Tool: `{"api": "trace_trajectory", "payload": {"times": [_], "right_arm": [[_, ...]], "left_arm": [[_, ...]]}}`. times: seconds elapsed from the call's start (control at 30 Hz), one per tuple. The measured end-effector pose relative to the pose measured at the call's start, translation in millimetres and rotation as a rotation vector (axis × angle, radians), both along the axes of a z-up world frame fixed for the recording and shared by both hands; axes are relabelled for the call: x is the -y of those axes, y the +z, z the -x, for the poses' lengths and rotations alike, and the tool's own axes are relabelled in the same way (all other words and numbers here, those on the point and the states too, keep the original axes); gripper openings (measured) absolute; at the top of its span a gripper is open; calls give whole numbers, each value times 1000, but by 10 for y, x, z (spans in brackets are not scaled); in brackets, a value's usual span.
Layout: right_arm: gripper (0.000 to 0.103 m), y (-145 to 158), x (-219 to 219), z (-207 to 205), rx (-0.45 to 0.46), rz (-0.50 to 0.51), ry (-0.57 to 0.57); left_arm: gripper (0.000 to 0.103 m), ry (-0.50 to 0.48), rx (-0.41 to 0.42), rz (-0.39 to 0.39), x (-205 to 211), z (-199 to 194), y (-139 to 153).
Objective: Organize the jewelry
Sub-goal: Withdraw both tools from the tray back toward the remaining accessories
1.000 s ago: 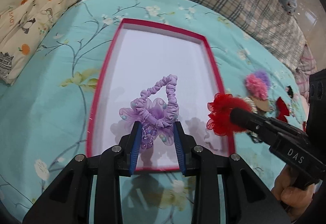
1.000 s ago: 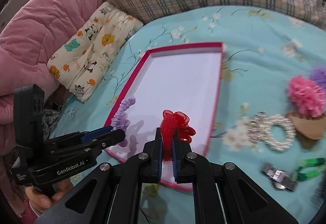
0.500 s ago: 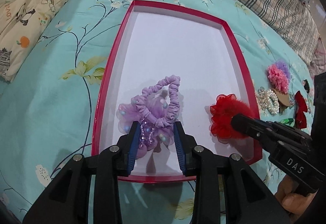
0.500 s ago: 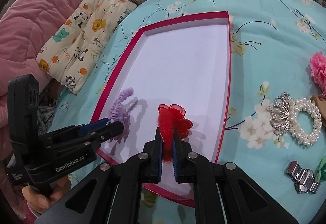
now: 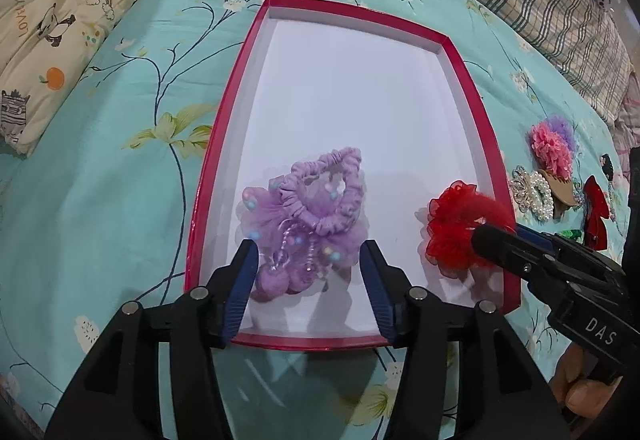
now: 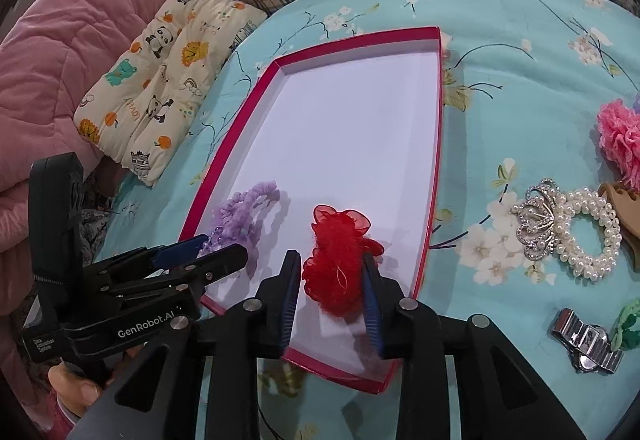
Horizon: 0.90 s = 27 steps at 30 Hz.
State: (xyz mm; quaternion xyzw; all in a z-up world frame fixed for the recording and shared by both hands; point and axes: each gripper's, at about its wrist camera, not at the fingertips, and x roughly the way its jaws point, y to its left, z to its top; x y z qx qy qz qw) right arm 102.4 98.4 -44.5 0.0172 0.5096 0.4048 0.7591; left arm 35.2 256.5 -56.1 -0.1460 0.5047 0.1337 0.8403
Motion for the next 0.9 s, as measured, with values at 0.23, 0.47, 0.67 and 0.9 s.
{"api": "trace_trajectory", "payload": {"times": [0.23, 0.47, 0.67, 0.9], "right_arm": [[40, 63, 119, 11, 7, -16, -18], [40, 183, 305, 38, 16, -41, -39], [41, 280, 636, 33, 32, -55, -85], [41, 295, 1135, 2, 42, -39, -177]], "left_arm": [[65, 10, 19, 9, -13, 92, 99], [65, 11, 52, 18, 55, 131, 230], [65, -7, 78, 35, 212, 80, 326], [65, -70, 95, 54, 537, -26, 394]]}}
